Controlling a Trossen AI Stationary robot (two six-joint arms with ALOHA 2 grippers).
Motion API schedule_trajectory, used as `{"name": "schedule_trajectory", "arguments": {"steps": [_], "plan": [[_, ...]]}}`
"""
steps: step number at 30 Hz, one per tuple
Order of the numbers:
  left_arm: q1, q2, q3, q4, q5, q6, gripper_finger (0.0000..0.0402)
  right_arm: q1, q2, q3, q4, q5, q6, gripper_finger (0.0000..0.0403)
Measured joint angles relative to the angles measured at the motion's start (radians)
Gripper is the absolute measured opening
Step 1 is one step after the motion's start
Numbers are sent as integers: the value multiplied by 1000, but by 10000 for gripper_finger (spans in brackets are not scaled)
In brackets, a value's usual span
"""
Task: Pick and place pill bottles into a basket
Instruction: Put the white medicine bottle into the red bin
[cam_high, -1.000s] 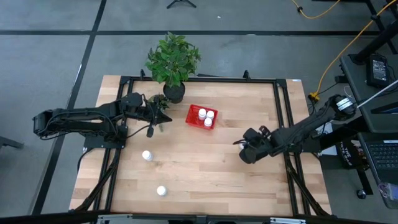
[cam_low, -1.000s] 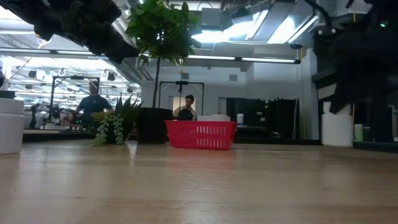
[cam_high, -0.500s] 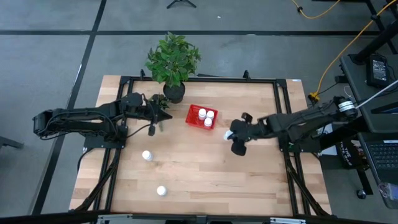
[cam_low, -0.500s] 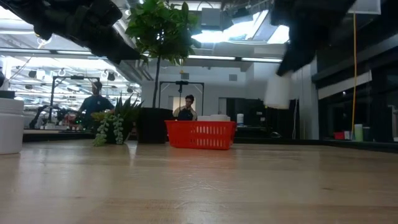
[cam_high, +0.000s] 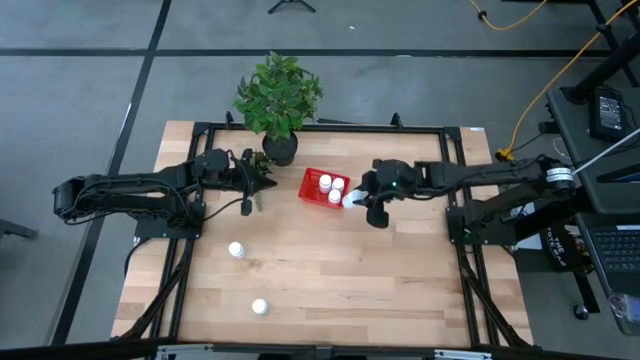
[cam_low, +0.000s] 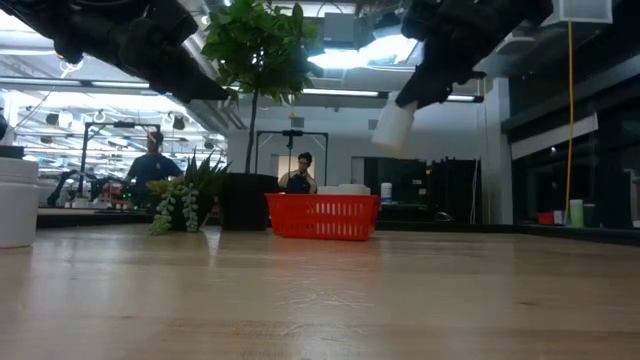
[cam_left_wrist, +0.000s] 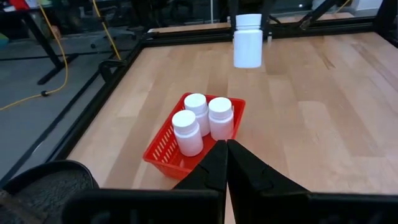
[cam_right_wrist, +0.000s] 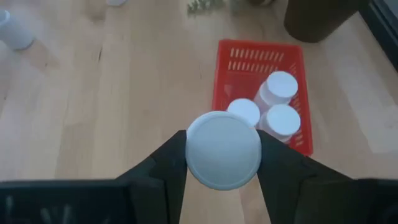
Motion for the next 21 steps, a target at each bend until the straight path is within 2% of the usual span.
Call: {"name": "schedule_trajectory", "arguments": {"steps": [7, 11, 21], "plan": [[0, 0, 0, 0, -2, 0, 1, -33, 0, 0, 11, -9, -1, 153], [0, 0, 0, 0, -4, 0, 1, -33, 9, 0, 103, -37, -22, 153], [0, 0, 0, 0, -4, 0, 1, -94, 113, 6, 238, -117, -76, 153]]}}
